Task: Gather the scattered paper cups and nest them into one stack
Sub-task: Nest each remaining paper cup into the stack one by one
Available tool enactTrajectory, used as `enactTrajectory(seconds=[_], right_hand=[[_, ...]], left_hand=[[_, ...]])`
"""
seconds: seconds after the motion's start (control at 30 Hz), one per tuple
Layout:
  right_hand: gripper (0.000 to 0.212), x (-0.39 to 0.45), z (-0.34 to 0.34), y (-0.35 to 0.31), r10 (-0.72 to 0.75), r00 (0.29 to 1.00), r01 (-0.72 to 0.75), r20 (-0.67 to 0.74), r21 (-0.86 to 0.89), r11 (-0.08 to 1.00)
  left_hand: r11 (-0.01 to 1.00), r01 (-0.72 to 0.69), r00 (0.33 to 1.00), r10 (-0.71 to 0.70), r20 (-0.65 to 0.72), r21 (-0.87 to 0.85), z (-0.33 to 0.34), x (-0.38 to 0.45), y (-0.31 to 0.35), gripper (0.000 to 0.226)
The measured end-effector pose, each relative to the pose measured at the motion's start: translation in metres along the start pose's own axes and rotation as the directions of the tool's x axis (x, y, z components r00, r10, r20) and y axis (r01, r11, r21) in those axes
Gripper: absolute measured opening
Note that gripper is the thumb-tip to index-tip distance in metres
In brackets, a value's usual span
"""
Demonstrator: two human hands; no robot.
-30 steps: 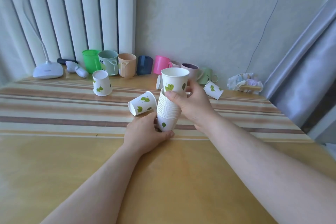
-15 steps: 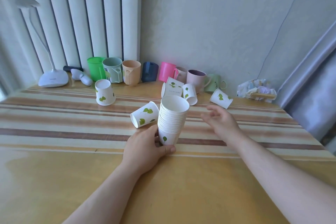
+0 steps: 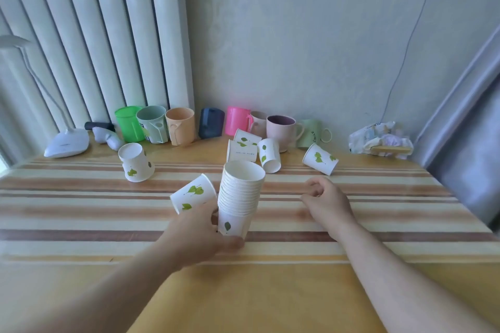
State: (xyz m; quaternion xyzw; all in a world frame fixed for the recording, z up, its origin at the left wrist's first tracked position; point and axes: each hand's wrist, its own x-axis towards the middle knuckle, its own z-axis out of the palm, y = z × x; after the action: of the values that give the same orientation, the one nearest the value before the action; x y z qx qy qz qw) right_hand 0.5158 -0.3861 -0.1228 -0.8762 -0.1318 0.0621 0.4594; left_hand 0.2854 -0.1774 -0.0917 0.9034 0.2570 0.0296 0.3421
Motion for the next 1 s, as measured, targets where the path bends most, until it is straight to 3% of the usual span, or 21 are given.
enactTrajectory(seconds=[0.07, 0.2, 0.33, 0.37, 0.5, 0.57, 0.63, 0.7, 0.77, 0.8, 0.87, 1.0], right_hand=[[0.035, 0.019, -0.009, -0.003, 0.022, 0.999, -0.021, -0.043, 0.027, 0.999], [0.060, 0.069, -0.024, -0.007, -0.173, 0.961, 0.088, -0.217, -0.355, 0.931], [0.110, 0.106, -0.018, 0.001, -0.065, 0.995, 0.012, -0.076, -0.556, 0.831], [0.109, 0.112, -0.013, 0.004, -0.043, 0.998, 0.006, -0.052, -0.565, 0.825], [0.056, 0.116, -0.010, 0.000, -0.059, 0.990, -0.023, -0.131, -0.549, 0.835], [0.054, 0.104, -0.015, -0.011, -0.031, 0.989, -0.053, -0.143, -0.545, 0.837], [0.056, 0.089, -0.019, -0.022, 0.015, 0.988, -0.079, -0.152, -0.426, 0.901], [0.059, 0.068, -0.016, -0.035, 0.072, 0.990, -0.075, -0.117, -0.020, 0.997], [0.047, 0.041, -0.006, -0.054, 0.063, 0.998, -0.055, -0.004, 0.426, 0.903], [0.034, 0.023, -0.002, -0.067, 0.019, 0.998, -0.052, 0.065, 0.563, 0.825], [0.023, -0.014, 0.004, -0.096, -0.092, 0.980, -0.057, 0.174, 0.697, 0.715], [0.056, -0.068, 0.011, -0.136, -0.348, 0.910, 0.073, 0.224, 0.741, 0.667]], left_hand=[[0.999, -0.034, 0.995, 0.031, -0.098, -0.033, 0.013, -0.003, -0.002, 0.042], [0.990, -0.128, 0.961, 0.138, -0.238, 0.059, 0.027, -0.006, -0.007, 0.045], [0.988, -0.147, 0.961, 0.152, -0.232, 0.039, 0.028, 0.001, -0.007, 0.049], [0.988, -0.149, 0.960, 0.154, -0.234, 0.039, 0.029, 0.002, -0.008, 0.050], [0.985, -0.160, 0.953, 0.173, -0.248, 0.071, 0.031, 0.004, -0.011, 0.052], [0.983, -0.164, 0.951, 0.180, -0.251, 0.083, 0.031, 0.004, -0.013, 0.055], [0.981, -0.174, 0.950, 0.190, -0.248, 0.086, 0.032, 0.005, -0.015, 0.056], [0.980, -0.185, 0.949, 0.198, -0.244, 0.078, 0.031, 0.004, -0.016, 0.055], [0.978, -0.193, 0.948, 0.206, -0.243, 0.077, 0.031, 0.004, -0.017, 0.054], [0.978, -0.195, 0.946, 0.208, -0.247, 0.077, 0.031, 0.004, -0.017, 0.054], [0.978, -0.196, 0.946, 0.209, -0.248, 0.076, 0.032, 0.004, -0.017, 0.054], [0.978, -0.196, 0.947, 0.208, -0.246, 0.072, 0.032, 0.003, -0.018, 0.057]])
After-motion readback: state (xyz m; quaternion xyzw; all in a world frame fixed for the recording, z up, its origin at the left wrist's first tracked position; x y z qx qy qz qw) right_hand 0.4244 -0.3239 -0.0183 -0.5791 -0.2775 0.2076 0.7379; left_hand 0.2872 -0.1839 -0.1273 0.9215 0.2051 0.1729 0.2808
